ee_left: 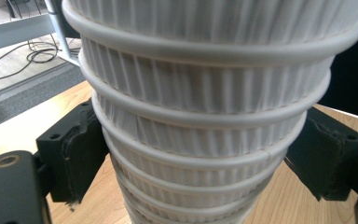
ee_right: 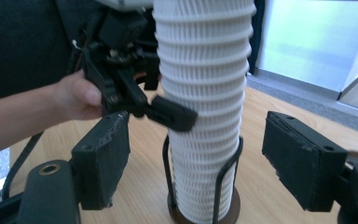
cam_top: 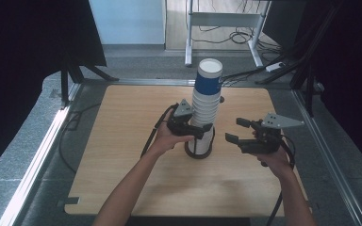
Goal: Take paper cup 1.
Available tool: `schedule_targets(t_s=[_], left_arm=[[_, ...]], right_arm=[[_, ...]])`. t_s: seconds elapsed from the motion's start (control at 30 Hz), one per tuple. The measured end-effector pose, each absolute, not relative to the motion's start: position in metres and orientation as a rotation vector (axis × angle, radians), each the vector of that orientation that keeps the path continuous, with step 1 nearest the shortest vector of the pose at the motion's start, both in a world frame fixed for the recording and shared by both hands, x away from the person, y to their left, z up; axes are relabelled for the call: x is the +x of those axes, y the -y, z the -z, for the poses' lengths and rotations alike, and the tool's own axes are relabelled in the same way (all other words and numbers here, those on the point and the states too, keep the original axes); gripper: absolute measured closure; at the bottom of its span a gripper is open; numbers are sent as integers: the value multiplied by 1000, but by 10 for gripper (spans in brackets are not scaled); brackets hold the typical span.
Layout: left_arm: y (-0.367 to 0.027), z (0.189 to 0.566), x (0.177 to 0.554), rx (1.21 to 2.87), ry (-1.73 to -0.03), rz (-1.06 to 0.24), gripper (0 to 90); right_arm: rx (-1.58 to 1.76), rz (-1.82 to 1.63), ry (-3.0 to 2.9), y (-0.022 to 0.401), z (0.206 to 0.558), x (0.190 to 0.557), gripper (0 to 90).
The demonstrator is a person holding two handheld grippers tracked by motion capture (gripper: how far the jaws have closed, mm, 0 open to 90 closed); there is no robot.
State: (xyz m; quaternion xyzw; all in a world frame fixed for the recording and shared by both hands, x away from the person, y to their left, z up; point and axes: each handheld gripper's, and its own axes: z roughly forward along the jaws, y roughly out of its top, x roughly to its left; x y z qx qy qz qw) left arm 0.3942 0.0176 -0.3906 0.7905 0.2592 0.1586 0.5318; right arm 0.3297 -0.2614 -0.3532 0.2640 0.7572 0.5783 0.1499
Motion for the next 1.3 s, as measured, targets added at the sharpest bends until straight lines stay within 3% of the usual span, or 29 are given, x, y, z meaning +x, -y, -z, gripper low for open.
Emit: schedule_targets(t_s=[0.77, 1.3], left_arm=[[-18, 392, 392, 1872, -622, -384, 127], [-18, 391, 392, 1883, -624, -380, 127]], right_arm=[[663, -1698, -2165, 237, 286, 354, 212], [663, -1723, -2142, 223, 259, 376, 206]])
